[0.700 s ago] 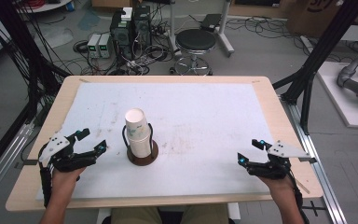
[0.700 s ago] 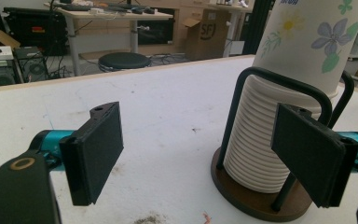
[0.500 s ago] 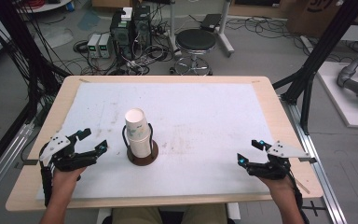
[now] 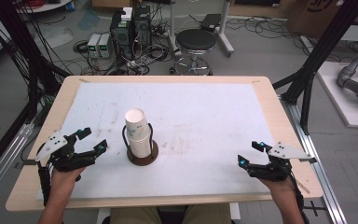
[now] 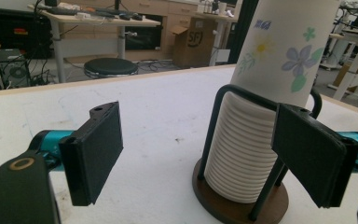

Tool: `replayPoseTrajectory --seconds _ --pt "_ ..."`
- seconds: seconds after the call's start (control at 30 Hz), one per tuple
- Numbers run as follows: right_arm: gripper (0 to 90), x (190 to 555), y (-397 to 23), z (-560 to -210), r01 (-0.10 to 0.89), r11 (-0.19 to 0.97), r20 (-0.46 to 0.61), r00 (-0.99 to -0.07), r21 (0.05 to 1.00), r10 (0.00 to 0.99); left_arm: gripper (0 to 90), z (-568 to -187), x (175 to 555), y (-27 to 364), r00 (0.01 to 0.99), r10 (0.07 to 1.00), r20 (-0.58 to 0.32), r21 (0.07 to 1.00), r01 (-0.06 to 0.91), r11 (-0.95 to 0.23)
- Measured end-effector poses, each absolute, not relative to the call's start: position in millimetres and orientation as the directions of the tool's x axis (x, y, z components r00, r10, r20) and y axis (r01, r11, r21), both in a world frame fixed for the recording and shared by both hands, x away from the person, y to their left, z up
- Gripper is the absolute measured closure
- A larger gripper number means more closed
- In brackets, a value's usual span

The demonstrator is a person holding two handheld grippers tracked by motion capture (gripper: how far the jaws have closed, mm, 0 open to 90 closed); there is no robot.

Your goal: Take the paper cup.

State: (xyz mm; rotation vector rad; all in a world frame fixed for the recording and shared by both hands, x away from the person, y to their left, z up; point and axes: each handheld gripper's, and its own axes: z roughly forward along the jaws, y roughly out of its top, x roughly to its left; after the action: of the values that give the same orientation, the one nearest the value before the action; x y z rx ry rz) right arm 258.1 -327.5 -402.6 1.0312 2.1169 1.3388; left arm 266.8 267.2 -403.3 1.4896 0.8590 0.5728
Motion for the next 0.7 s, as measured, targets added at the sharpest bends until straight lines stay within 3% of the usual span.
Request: replayPoseTrajectory --seconds 0.7 --pt "21.1 259 -320 -401 0.372 0.274 0.04 -0.653 0.887 0.756 16.0 -346 286 230 0.74 0.661 -0.121 0.987 0.163 -0.002"
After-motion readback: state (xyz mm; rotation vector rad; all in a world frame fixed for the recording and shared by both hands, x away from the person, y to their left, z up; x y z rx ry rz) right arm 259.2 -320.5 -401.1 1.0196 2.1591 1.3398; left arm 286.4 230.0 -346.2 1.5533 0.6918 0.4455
